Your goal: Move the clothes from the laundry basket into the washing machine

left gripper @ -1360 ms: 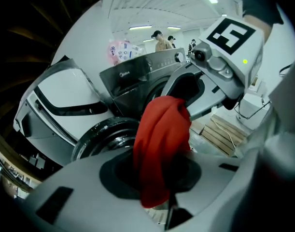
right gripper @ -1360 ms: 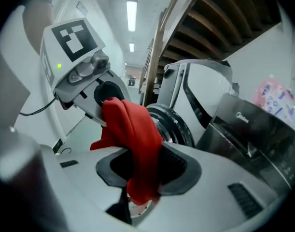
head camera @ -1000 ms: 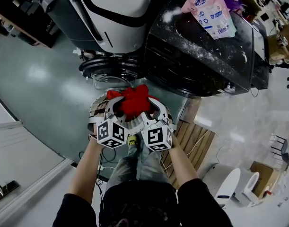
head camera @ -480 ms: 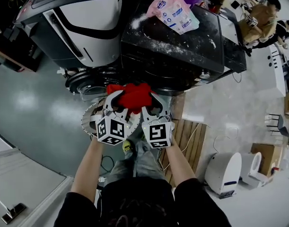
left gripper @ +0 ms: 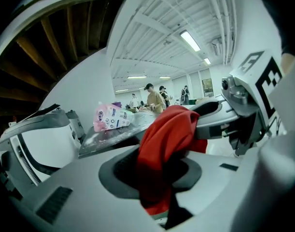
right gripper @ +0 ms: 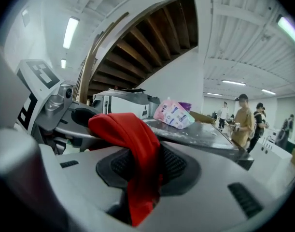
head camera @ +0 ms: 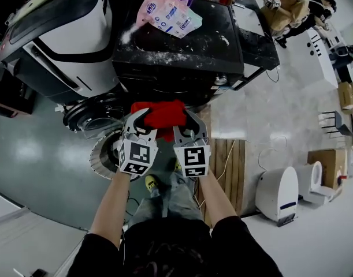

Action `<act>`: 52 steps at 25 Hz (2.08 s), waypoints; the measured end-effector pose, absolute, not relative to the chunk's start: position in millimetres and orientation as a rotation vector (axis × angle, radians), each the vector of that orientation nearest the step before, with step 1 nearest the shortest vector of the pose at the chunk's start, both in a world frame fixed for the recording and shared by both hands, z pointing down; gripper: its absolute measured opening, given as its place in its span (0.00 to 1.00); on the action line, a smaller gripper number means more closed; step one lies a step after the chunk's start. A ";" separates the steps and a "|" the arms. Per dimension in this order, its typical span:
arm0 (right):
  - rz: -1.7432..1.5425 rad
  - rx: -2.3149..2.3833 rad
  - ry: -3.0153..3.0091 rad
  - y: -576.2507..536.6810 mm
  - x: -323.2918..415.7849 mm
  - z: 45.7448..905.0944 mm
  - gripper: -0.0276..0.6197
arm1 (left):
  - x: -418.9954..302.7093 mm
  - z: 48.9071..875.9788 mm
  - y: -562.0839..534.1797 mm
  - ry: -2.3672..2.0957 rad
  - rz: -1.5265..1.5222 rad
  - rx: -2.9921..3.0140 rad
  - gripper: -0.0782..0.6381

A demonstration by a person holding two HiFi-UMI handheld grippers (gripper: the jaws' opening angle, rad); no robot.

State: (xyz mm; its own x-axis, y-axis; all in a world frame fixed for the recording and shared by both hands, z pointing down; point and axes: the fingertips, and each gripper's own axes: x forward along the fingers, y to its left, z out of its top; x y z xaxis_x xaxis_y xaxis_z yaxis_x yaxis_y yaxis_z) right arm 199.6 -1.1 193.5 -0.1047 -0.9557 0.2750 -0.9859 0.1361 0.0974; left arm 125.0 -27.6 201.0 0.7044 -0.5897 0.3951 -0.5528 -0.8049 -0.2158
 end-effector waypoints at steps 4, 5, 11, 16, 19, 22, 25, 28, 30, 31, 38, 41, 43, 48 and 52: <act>0.192 1.937 -2.129 -8.0 239.2 198.7 0.23 | 165.2 203.9 -35.7 0.902 -0.695 -2.841 0.26; 0.201 1.940 -2.129 -11.0 248.6 202.2 0.23 | 174.7 207.3 -38.4 0.896 -0.699 -2.848 0.26; 0.259 1.916 -2.158 -30.9 295.6 233.7 0.23 | 221.0 239.5 -55.9 0.948 -0.741 -2.905 0.24; 0.305 1.850 -2.227 -55.4 324.2 258.0 0.23 | 249.4 259.4 -78.0 1.008 -0.769 -2.901 0.24; 0.321 1.819 -2.252 -70.6 334.5 267.5 0.23 | 261.1 265.4 -91.7 1.048 -0.760 -2.908 0.24; 0.358 1.821 -2.268 -78.3 336.8 275.3 0.23 | 263.5 273.0 -99.2 1.073 -0.763 -2.923 0.24; 0.370 1.821 -2.269 -84.2 337.6 288.6 0.23 | 262.9 286.3 -104.7 1.090 -0.759 -2.938 0.24; 0.379 1.819 -2.264 -87.6 333.5 308.3 0.23 | 258.1 305.0 -108.1 1.109 -0.729 -2.970 0.24; 0.388 1.832 -2.257 -88.3 331.8 321.8 0.23 | 255.9 317.4 -109.3 1.110 -0.708 -2.984 0.24; 0.394 1.842 -2.256 -88.0 331.3 328.3 0.23 | 255.5 323.4 -109.5 1.107 -0.699 -2.985 0.24; 0.383 1.881 -2.266 -99.7 329.9 377.3 0.23 | 254.0 372.4 -122.1 1.131 -0.606 -2.993 0.24; 0.383 1.904 -2.269 -105.1 330.6 403.5 0.23 | 254.4 398.6 -127.5 1.152 -0.568 -2.996 0.24; 0.378 1.923 -2.276 -110.7 331.4 418.9 0.23 | 255.0 413.6 -133.0 1.173 -0.533 -2.992 0.24; 0.385 1.974 -2.307 -125.8 336.0 458.3 0.23 | 257.6 454.7 -147.0 1.234 -0.439 -3.014 0.24; 0.363 1.983 -2.329 -138.2 334.9 491.3 0.23 | 256.0 488.7 -157.3 1.263 -0.361 -3.034 0.23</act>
